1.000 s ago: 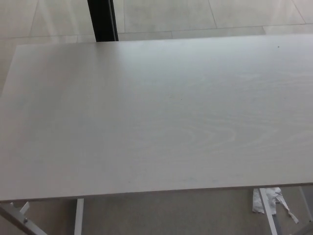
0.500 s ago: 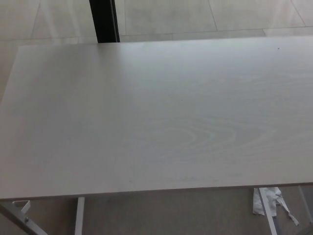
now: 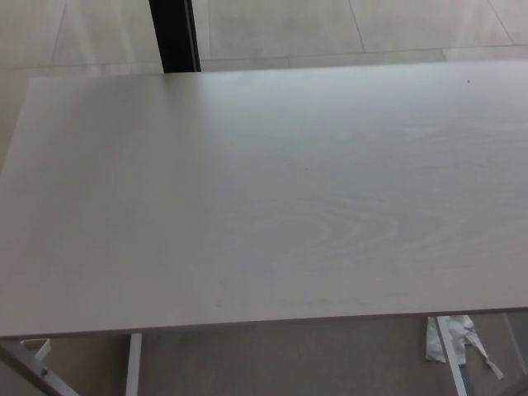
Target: Pick up a bottle and hand it
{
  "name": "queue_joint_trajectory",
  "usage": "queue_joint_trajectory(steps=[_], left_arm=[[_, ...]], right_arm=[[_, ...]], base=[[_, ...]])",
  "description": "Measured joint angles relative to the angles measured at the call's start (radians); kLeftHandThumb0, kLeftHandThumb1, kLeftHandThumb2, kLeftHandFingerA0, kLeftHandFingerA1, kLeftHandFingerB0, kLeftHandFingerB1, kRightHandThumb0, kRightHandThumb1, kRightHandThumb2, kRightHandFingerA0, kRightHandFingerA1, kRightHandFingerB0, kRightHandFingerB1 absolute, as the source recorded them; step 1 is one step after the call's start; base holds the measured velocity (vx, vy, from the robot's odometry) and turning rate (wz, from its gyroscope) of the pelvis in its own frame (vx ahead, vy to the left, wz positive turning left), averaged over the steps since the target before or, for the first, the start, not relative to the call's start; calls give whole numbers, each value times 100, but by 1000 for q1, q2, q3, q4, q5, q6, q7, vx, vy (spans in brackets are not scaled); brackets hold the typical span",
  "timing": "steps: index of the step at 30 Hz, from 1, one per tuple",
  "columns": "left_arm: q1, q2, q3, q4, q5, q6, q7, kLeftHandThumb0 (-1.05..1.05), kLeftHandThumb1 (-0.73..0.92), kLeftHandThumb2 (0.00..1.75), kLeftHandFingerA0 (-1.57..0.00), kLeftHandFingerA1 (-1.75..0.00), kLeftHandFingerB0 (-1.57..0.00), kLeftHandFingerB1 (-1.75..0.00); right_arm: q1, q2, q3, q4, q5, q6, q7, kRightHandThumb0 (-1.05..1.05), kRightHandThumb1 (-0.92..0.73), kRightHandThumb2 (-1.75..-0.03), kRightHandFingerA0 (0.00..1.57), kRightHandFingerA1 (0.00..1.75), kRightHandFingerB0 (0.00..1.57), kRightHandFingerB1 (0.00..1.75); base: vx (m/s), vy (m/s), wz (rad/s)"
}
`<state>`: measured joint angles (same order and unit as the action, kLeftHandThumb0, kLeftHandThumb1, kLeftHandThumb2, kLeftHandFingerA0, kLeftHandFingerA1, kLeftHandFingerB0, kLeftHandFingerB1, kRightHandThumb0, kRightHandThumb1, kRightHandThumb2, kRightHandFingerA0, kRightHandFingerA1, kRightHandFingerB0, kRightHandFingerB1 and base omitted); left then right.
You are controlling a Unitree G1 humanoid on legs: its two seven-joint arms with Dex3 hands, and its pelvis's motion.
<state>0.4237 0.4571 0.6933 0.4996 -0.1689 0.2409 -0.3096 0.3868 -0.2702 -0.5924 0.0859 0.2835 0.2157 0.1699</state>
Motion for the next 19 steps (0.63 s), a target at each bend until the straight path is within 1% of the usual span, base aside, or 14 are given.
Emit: queue_joint_trajectory(steps=[1, 3, 4, 6, 7, 8, 9, 10, 11, 12, 13, 14, 16, 19], left_arm=[[1, 0, 9, 11, -15, 0, -20, -67, 57, 58, -94, -54, -61, -49], [6, 0, 21, 18, -38, 0, -48, -67, 56, 58, -93, -54, -60, -49], [7, 1, 29, 23, -51, 0, -64, -66, 58, 58, -93, -53, -62, -49], [6, 6, 40, 45, -75, 0, -95, -68, 57, 58, -93, -54, -63, -50], [7, 8, 43, 55, -86, -1, -111, -66, 57, 58, -95, -54, -61, -49], [6, 11, 45, 65, -94, -1, -124, -71, 48, 90, -90, -67, -56, -61], [5, 15, 47, 76, -105, -2, -138, -71, 48, 90, -90, -67, -56, -61], [5, 18, 48, 82, -111, -2, -146, -66, 58, 58, -94, -54, -62, -48], [4, 20, 49, 90, -119, -5, -158, -65, 59, 58, -97, -53, -63, -48], [2, 21, 49, 94, -125, -7, -164, -65, 57, 58, -97, -54, -63, -48], [-1, 21, 50, 97, -131, -7, -171, -66, 58, 58, -96, -53, -63, -48], [-3, 22, 50, 97, -136, -8, -176, -65, 57, 58, -94, -54, -64, -49], [-9, 22, 51, 97, -146, -9, -185, -65, 57, 58, -90, -55, -65, -49], [-9, 22, 50, 94, -156, -9, -193, -64, 56, 58, -89, -57, -63, -49]], right_arm=[[4, -1, -5, 2, 0, 0, 1, -86, -57, -58, 67, 89, 30, 67], [10, -2, -9, 4, 0, 0, 3, -86, -57, -58, 69, 90, 30, 68], [13, -2, -11, 6, 1, 0, 5, -87, -56, -58, 65, 87, 29, 66], [23, -2, -16, 14, 3, -1, 12, -89, -56, -57, 65, 87, 29, 66], [29, -3, -21, 21, 5, -2, 15, -88, -56, -58, 70, 92, 28, 67], [34, -3, -24, 23, 7, -3, 18, -87, -45, -96, 78, 97, 25, 65], [40, -3, -25, 23, 7, -4, 21, -87, -45, -96, 78, 97, 25, 65], [43, -4, -25, 24, 8, -5, 23, -86, -59, -59, 77, 106, 25, 66], [47, -5, -26, 28, 8, -9, 28, -86, -54, -60, 70, 99, 25, 64], [47, -5, -29, 34, 10, -11, 32, -85, -45, -95, 77, 94, 24, 63], [46, -6, -33, 44, 13, -16, 37, -85, -46, -94, 75, 90, 24, 62], [44, -7, -36, 60, 14, -23, 42, -83, -58, -58, 79, 96, 26, 61], [40, -10, -42, 89, 16, -38, 50, -82, -60, -59, 82, 113, 24, 67], [51, -11, -44, 84, 17, -49, 54, -81, -60, -59, 79, 107, 25, 66]], base=[[0, 0, 0], [0, 0, 0], [0, 0, 0], [0, 0, 0], [0, 0, 0], [0, 0, 0], [0, 0, 0], [0, 0, 0], [0, 0, 0], [0, 0, 0], [0, 0, 0], [0, 0, 0], [0, 0, 0], [0, 0, 0]])
